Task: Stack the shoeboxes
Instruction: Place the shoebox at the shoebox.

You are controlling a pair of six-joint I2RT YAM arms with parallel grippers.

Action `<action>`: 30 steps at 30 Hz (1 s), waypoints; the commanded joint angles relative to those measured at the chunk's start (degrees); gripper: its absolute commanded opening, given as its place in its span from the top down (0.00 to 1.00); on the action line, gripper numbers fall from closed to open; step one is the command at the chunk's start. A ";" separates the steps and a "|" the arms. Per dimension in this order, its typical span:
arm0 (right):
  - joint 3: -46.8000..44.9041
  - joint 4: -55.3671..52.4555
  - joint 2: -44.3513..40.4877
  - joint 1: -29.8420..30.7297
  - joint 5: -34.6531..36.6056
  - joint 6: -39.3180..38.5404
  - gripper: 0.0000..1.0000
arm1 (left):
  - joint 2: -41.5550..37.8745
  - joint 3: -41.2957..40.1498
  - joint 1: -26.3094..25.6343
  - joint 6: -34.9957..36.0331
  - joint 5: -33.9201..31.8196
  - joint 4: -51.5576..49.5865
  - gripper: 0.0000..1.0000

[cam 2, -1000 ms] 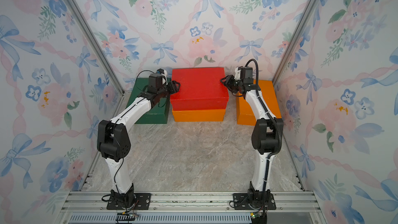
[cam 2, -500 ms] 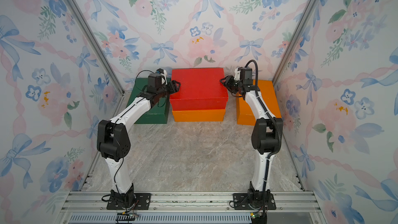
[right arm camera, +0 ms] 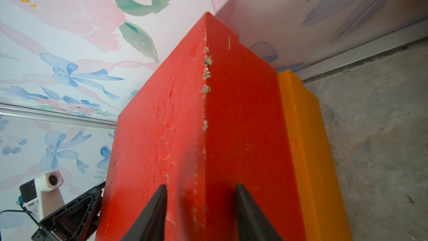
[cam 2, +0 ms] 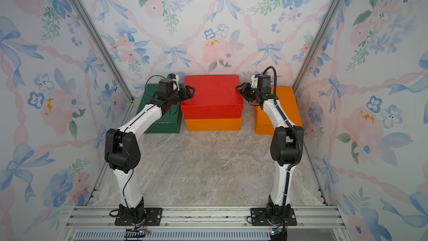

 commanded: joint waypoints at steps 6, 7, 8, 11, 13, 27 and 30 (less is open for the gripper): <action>-1.17 0.30 -1.13 1.30 -7.43 1.94 0.51 | 2.15 2.27 -1.44 -0.80 7.74 3.28 0.08; -1.08 0.26 -1.15 1.18 -7.44 1.95 0.51 | 2.34 2.43 -1.42 -0.87 7.89 3.33 0.08; -1.08 0.28 -1.11 1.08 -7.34 1.95 0.50 | 2.45 2.53 -1.41 -0.92 7.98 3.26 0.08; -1.06 0.40 -1.07 0.50 -7.25 2.22 0.49 | 2.87 2.89 -1.41 -1.19 8.26 3.28 0.08; -1.17 0.49 -1.06 0.28 -7.16 2.22 0.49 | 2.90 3.04 -1.47 -1.10 8.19 3.32 0.07; -0.39 0.10 -0.37 0.14 -7.35 1.59 0.41 | 2.28 1.55 -1.22 -0.72 7.43 3.19 0.02; -0.98 0.34 -0.67 -0.15 -6.73 1.60 0.34 | 2.42 1.32 -0.99 -0.80 7.39 3.24 0.02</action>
